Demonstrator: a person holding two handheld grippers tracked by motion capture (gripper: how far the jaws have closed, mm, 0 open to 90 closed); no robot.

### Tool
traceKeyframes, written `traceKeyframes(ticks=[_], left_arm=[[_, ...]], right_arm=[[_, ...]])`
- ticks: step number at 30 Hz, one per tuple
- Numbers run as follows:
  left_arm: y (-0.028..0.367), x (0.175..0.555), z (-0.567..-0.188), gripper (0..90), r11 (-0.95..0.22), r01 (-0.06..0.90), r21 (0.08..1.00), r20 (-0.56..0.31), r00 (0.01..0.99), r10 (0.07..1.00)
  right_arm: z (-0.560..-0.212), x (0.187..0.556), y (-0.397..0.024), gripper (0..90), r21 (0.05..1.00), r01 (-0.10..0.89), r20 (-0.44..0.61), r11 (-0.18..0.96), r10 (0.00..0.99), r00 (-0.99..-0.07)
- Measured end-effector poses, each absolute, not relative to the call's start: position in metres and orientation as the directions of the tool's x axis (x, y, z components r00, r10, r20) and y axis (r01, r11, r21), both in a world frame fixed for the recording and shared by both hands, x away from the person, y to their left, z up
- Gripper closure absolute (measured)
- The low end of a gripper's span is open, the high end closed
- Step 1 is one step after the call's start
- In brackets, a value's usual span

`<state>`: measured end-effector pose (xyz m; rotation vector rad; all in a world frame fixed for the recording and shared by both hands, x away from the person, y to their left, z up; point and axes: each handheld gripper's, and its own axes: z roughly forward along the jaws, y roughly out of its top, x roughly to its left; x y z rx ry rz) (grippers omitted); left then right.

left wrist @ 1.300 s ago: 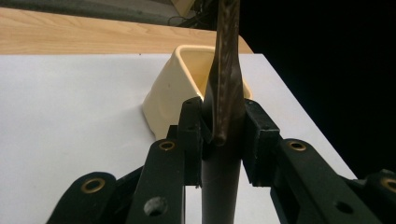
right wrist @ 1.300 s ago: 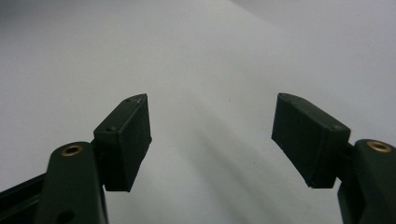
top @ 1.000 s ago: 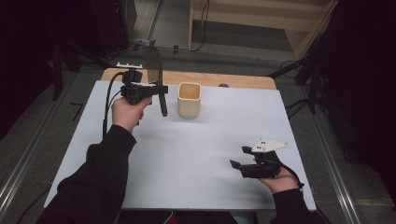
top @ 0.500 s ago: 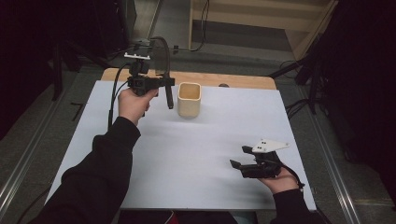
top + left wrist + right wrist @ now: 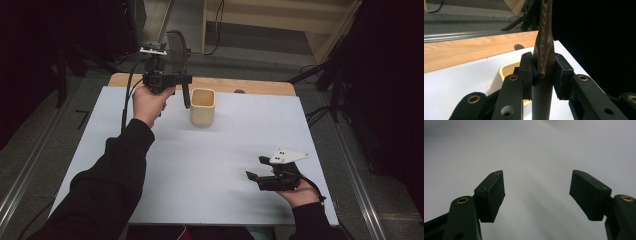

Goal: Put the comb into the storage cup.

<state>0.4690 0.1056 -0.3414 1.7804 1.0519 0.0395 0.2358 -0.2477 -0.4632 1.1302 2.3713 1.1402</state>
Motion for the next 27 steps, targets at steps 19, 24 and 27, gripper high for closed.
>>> traceKeyframes(ticks=[19, 24, 27], left_arm=[[0.091, 0.486, -0.342, 72.5, -0.079, 0.567, 0.82, -0.375, 0.637, 0.674], [0.088, 0.489, -0.345, 72.5, -0.075, 0.567, 0.82, -0.376, 0.633, 0.677], [0.086, 0.49, -0.346, 72.5, -0.073, 0.565, 0.822, -0.373, 0.629, 0.682]], right_arm=[[-0.462, 0.234, -0.246, 26.3, 0.761, 0.516, 0.068, 0.393, 0.742, -0.667], [-0.462, 0.235, -0.246, 26.3, 0.759, 0.516, 0.067, 0.397, 0.74, -0.669], [-0.462, 0.234, -0.246, 26.3, 0.758, 0.515, 0.066, 0.4, 0.738, -0.671]])
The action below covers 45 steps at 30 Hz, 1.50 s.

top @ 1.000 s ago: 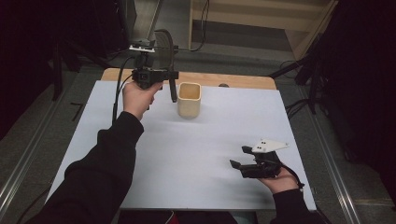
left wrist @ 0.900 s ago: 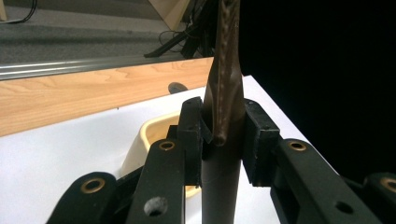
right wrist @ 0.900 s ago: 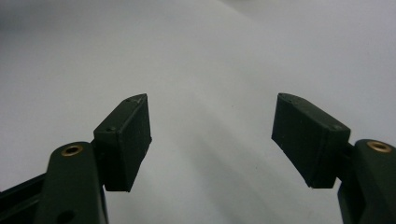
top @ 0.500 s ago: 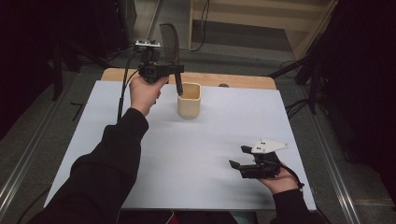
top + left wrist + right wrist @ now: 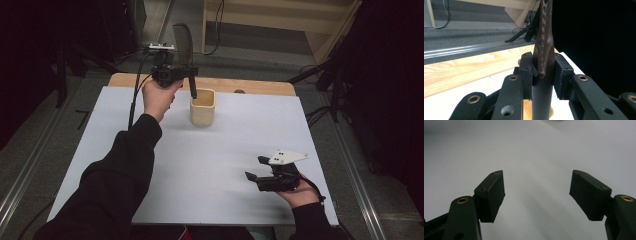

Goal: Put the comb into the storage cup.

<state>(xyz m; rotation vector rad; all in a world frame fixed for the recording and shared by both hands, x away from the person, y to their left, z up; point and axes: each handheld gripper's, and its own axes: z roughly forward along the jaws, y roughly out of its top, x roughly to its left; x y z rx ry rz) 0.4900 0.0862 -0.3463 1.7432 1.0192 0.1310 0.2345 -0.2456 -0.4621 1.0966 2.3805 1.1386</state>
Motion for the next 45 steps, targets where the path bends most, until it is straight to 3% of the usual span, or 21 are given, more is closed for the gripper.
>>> traceKeyframes(ticks=[45], left_arm=[[0.063, 0.501, -0.384, 72.3, -0.103, 0.557, 0.824, -0.347, 0.64, 0.685]], right_arm=[[-0.461, 0.234, -0.247, 26.3, 0.763, 0.51, 0.066, 0.398, 0.736, -0.674]])
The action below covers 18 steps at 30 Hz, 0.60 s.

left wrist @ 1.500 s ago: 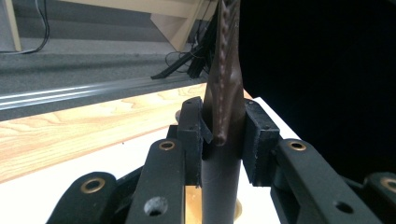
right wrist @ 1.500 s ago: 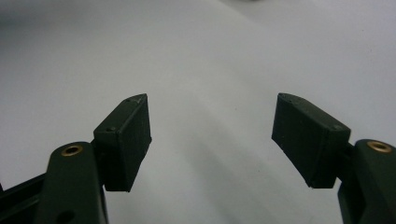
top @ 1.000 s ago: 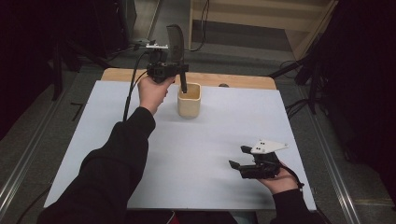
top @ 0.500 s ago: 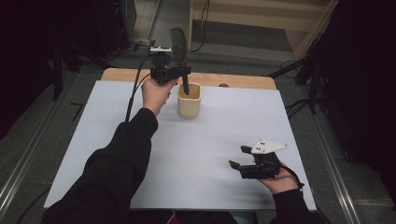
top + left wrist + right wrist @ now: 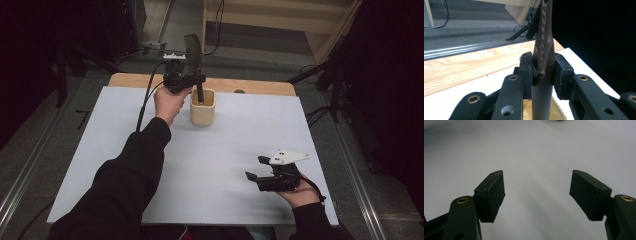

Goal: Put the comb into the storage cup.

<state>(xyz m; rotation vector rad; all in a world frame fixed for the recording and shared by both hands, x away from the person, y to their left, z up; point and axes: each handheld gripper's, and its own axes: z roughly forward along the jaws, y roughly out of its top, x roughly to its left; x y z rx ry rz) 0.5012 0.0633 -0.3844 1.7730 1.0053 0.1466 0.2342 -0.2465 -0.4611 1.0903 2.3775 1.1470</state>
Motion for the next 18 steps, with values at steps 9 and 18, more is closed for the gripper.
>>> traceKeyframes(ticks=[9, 18], left_arm=[[0.059, 0.502, -0.394, 72.3, -0.126, 0.564, 0.816, -0.34, 0.645, 0.685], [0.055, 0.502, -0.403, 72.2, -0.125, 0.572, 0.811, -0.349, 0.644, 0.68]], right_arm=[[-0.463, 0.235, -0.246, 26.3, 0.752, 0.52, 0.068, 0.405, 0.737, -0.673], [-0.464, 0.236, -0.246, 26.3, 0.746, 0.525, 0.071, 0.41, 0.735, -0.675]])
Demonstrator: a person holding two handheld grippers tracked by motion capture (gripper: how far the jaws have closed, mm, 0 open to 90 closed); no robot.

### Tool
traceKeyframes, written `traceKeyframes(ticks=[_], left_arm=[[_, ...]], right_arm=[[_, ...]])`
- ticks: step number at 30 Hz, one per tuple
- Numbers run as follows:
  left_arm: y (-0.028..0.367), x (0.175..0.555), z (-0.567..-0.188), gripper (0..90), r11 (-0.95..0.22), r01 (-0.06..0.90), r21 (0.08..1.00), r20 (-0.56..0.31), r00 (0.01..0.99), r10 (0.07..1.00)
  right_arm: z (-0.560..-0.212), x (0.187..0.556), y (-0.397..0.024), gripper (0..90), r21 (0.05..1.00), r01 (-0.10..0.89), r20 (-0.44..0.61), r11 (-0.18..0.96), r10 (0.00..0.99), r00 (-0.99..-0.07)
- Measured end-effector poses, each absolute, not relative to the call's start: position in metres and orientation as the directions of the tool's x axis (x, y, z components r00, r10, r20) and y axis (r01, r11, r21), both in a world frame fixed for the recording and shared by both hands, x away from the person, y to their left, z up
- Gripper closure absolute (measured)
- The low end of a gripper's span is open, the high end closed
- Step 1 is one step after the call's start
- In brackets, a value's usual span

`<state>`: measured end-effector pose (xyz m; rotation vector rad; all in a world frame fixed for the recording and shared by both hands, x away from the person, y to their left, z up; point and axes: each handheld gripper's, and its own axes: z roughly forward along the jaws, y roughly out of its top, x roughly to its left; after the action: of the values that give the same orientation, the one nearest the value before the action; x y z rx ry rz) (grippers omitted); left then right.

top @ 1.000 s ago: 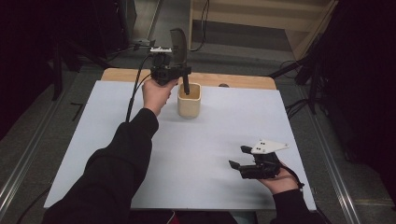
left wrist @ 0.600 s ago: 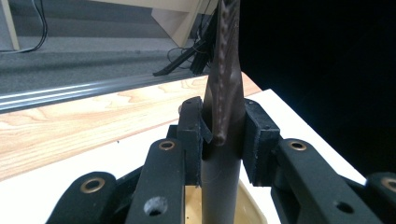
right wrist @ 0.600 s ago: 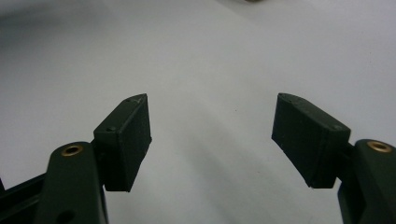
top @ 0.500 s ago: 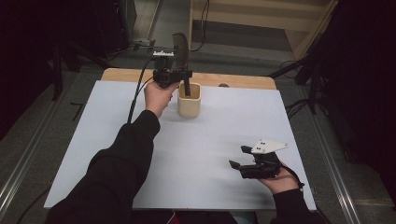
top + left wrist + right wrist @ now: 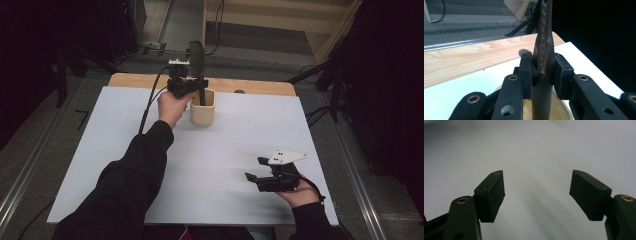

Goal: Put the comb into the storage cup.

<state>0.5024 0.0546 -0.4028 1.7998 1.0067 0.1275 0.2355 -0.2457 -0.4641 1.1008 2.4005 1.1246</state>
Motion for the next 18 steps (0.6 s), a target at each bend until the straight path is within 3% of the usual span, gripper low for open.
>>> traceKeyframes(ticks=[18], left_arm=[[0.049, 0.5, -0.418, 72.1, -0.146, 0.577, 0.804, -0.339, 0.646, 0.684]], right_arm=[[-0.464, 0.235, -0.245, 26.3, 0.748, 0.524, 0.073, 0.407, 0.735, -0.674]])
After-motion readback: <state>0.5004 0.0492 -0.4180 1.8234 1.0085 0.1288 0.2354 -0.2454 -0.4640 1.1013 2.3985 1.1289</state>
